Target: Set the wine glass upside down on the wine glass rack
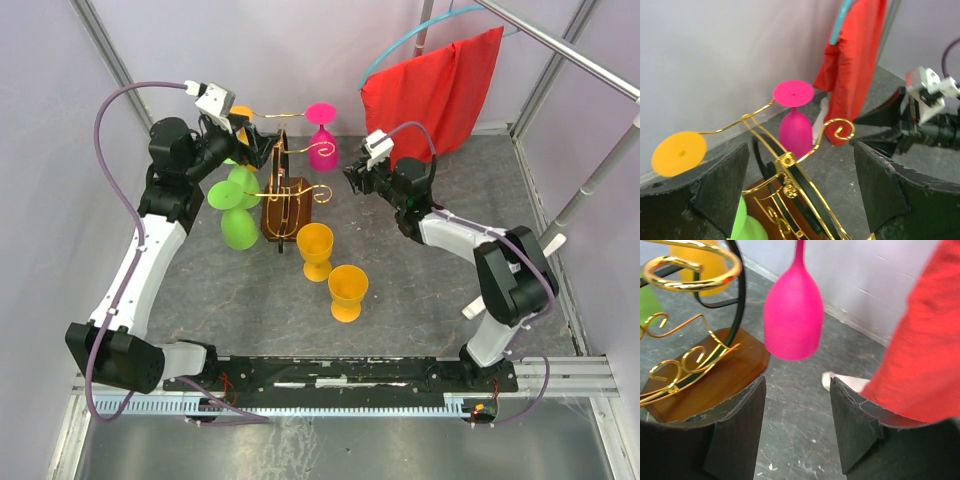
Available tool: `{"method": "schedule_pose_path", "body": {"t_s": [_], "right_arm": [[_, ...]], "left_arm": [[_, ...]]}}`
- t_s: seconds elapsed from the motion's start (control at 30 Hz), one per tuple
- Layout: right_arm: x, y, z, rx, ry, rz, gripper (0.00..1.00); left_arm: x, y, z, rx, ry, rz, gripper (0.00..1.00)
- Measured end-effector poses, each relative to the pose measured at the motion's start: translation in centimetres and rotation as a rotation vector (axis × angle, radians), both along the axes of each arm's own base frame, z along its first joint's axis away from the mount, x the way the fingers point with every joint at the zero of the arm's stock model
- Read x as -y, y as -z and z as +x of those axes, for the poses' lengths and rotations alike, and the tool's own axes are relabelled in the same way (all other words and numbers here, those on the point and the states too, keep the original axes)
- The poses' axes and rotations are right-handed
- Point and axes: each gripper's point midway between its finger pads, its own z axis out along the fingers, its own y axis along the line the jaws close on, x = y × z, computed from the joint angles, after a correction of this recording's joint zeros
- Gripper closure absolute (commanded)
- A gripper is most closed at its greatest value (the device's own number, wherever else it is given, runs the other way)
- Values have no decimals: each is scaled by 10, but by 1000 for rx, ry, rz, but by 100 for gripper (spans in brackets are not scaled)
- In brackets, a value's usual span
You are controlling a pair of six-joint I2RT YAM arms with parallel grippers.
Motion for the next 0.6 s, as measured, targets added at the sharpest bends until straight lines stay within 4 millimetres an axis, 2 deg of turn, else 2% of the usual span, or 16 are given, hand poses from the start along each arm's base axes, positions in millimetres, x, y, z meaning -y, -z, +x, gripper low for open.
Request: {"method": "schedule_pose_path", "body": {"t_s": [0.17,0.3,0.4,0.6], "right_arm": [[34,-6,-2,-51,144,-33,33],[63,4,2,-147,274,-95,29],[83,6,4,-218,359,-124,28],[120,1,9,-335,492,-109,28]], "left_arm": [[33,10,-18,-10,165,56,9],[92,29,-46,-23,332,181,9],[128,47,-70,-41,453,252,9],[155,75,-98,-89,567,356,9]]}}
